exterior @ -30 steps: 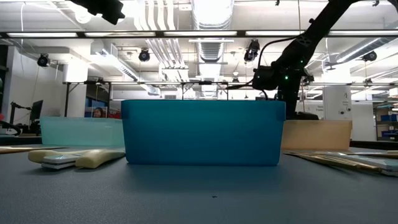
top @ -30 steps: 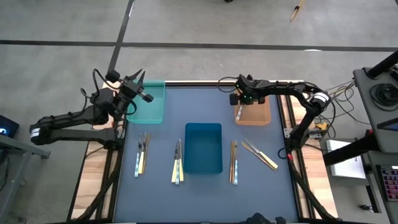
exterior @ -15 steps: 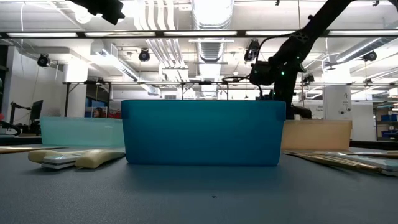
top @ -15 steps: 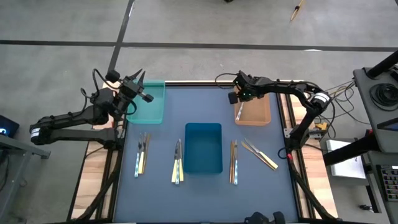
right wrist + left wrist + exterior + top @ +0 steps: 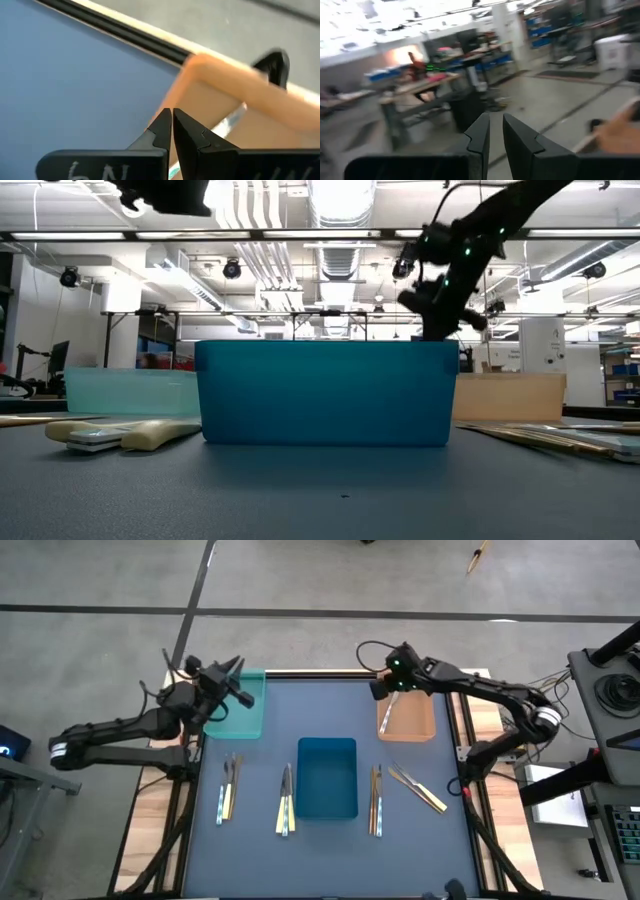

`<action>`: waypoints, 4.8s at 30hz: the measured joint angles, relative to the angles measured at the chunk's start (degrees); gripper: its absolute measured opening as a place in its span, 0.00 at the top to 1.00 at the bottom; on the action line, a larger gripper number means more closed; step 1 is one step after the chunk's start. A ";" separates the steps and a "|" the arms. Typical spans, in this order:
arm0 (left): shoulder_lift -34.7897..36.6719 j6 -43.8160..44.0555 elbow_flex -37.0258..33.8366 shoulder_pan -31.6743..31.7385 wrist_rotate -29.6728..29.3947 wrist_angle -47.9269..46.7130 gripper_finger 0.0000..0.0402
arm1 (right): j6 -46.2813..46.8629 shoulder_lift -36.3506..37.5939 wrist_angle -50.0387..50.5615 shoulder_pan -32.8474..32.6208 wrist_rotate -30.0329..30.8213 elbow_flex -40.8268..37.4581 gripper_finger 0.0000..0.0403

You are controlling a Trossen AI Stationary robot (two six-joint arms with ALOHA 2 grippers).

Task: Sort silverware by color (type)
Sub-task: Put the top left gold knife into the light blue bin

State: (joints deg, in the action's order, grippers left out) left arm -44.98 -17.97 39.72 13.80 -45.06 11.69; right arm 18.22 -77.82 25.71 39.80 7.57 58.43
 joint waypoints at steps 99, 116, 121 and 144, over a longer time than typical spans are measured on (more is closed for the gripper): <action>-30.88 95.60 -4.72 -22.19 46.11 -61.50 0.79 | -22.26 13.90 -16.16 -6.15 -0.13 -5.24 0.98; -34.79 94.99 -4.66 -22.77 48.08 -57.38 0.80 | -22.26 13.90 -16.14 -6.13 -0.11 -5.24 0.98; -34.81 94.99 -4.66 -22.77 47.82 -57.25 0.80 | -22.27 13.90 -16.11 -6.13 -0.12 -5.24 0.98; -34.85 95.50 -4.66 -22.80 47.76 -56.42 0.98 | -22.30 13.90 -15.70 -6.13 -0.11 -5.24 0.98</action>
State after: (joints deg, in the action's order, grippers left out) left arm -79.83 77.53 35.07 -8.99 2.71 -44.73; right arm -4.08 -63.92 10.01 33.67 7.46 53.19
